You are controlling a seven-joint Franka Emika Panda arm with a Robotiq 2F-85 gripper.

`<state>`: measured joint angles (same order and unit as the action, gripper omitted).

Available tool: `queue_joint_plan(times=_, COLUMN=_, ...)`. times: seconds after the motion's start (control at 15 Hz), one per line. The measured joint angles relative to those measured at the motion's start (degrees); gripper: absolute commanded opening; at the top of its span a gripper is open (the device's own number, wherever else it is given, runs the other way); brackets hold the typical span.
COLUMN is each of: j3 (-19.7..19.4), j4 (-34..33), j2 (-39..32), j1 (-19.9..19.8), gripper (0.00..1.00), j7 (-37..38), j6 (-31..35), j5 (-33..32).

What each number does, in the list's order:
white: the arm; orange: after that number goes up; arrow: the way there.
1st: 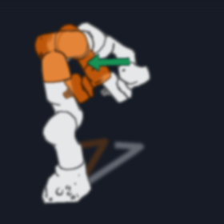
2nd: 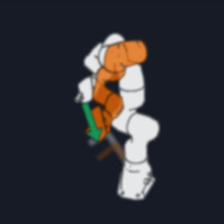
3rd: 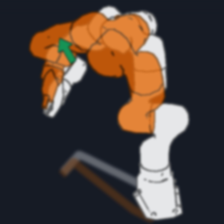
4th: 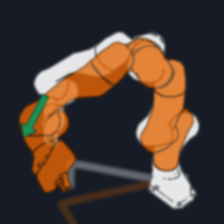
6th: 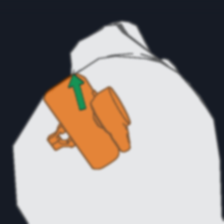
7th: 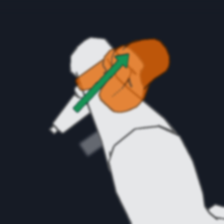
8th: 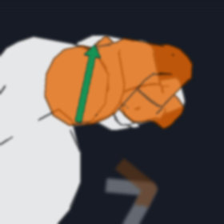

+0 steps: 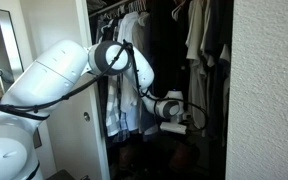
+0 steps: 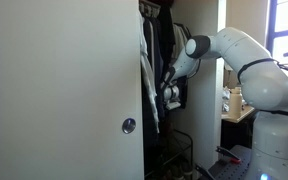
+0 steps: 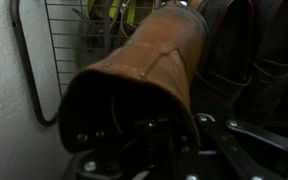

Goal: Move the right brown shoe to the left

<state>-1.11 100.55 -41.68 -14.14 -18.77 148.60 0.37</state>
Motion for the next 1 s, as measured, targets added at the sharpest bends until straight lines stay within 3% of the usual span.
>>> queue_joint_plan(times=0.67, j3=4.8, j4=15.22, j2=15.21, j1=3.54, gripper=0.05, j7=-0.5, j6=3.45, j5=0.13)
queue_joint_plan(times=1.0, j3=10.55, j4=19.52, j2=18.11, j1=2.3, gripper=0.05, j7=-7.8, j6=4.07, j5=6.83)
